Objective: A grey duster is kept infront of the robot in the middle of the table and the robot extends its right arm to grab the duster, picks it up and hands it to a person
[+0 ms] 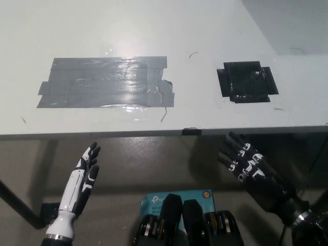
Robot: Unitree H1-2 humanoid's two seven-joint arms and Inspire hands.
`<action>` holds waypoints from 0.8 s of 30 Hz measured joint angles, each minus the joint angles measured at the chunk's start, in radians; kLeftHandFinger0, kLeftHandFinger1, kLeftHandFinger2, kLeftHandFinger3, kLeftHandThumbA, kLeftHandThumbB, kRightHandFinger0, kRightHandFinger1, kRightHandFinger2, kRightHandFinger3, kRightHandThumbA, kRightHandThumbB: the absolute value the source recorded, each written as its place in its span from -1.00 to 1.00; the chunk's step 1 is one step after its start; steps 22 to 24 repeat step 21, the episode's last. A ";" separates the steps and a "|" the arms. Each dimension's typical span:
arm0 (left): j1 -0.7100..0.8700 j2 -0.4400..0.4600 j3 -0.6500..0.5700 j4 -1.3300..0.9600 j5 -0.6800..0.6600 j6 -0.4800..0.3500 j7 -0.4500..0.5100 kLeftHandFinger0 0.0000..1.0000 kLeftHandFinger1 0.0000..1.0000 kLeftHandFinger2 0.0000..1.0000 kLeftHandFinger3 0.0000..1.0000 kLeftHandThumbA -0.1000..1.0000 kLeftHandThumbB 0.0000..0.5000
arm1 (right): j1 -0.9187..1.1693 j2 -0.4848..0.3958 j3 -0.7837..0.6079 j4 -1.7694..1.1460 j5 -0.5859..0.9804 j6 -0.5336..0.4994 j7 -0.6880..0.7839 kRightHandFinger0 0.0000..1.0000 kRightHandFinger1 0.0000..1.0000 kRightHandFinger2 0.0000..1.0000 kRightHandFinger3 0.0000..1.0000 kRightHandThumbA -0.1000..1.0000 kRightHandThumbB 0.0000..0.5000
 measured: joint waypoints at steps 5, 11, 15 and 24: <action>0.002 0.000 0.000 0.000 0.000 0.000 0.000 0.98 1.00 1.00 1.00 1.00 -0.14 | 0.008 0.000 0.012 0.014 -0.121 -0.037 -0.038 1.00 1.00 1.00 1.00 0.92 0.72; 0.007 0.000 0.000 0.000 0.001 0.000 0.000 0.99 1.00 1.00 1.00 1.00 -0.13 | 0.014 0.001 0.021 0.031 -0.236 -0.076 -0.071 1.00 1.00 1.00 1.00 0.95 0.74; 0.018 -0.001 0.000 0.000 0.001 0.000 0.000 0.97 1.00 1.00 1.00 0.98 -0.14 | 0.018 0.002 0.026 0.037 -0.315 -0.104 -0.094 1.00 1.00 1.00 1.00 0.94 0.70; 0.032 -0.001 0.000 -0.001 0.002 -0.001 0.000 0.95 1.00 1.00 1.00 0.97 -0.13 | 0.020 0.005 0.030 0.040 -0.429 -0.156 -0.120 1.00 1.00 1.00 1.00 0.92 0.65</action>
